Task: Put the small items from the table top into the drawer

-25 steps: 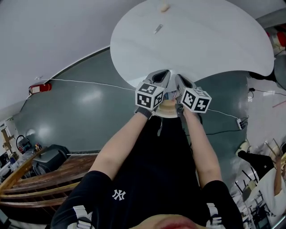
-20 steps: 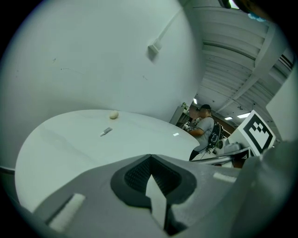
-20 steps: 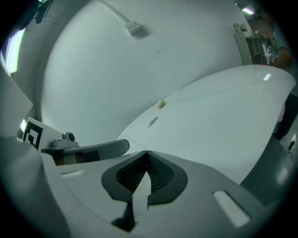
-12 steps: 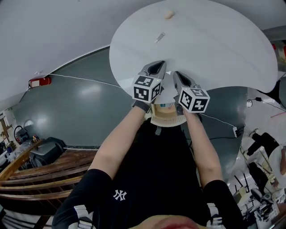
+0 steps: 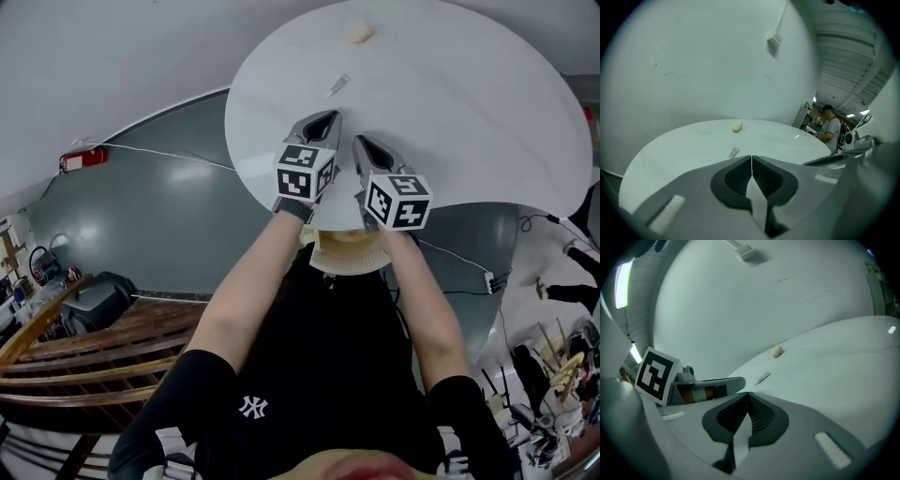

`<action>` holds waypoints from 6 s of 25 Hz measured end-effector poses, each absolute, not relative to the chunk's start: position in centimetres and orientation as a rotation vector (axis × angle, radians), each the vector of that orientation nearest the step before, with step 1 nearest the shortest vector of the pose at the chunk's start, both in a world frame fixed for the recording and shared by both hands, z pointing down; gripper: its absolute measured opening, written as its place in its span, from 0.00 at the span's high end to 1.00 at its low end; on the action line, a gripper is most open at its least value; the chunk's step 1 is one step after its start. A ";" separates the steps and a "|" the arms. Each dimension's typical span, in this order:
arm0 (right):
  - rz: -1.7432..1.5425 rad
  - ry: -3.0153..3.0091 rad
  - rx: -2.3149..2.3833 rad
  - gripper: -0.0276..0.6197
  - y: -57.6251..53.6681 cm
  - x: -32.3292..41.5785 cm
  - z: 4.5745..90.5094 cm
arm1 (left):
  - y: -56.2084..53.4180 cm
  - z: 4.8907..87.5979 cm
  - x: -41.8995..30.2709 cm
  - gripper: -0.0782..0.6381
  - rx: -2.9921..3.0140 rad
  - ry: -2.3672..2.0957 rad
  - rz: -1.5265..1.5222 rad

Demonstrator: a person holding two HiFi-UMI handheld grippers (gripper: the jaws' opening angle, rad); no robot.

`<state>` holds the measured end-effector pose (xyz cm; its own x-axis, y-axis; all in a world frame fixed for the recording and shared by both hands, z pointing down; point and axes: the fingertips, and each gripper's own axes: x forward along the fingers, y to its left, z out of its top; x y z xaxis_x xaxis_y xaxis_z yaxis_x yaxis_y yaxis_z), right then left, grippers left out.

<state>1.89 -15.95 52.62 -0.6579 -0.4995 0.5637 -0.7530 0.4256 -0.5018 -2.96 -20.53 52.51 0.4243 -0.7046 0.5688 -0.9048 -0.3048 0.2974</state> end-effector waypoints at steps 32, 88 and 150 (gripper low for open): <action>1.183 -2.300 1.082 0.92 -22.1 1.5 54.9 | -27.5 59.1 -5.1 0.79 2.110 -1.343 0.852; 1.107 -2.177 1.439 0.92 -2.7 8.6 52.9 | -1.7 54.0 3.5 0.82 2.431 -0.954 0.787; 1.103 -2.153 1.557 0.92 4.1 10.1 52.8 | 6.2 55.3 5.4 0.85 2.462 -0.782 0.812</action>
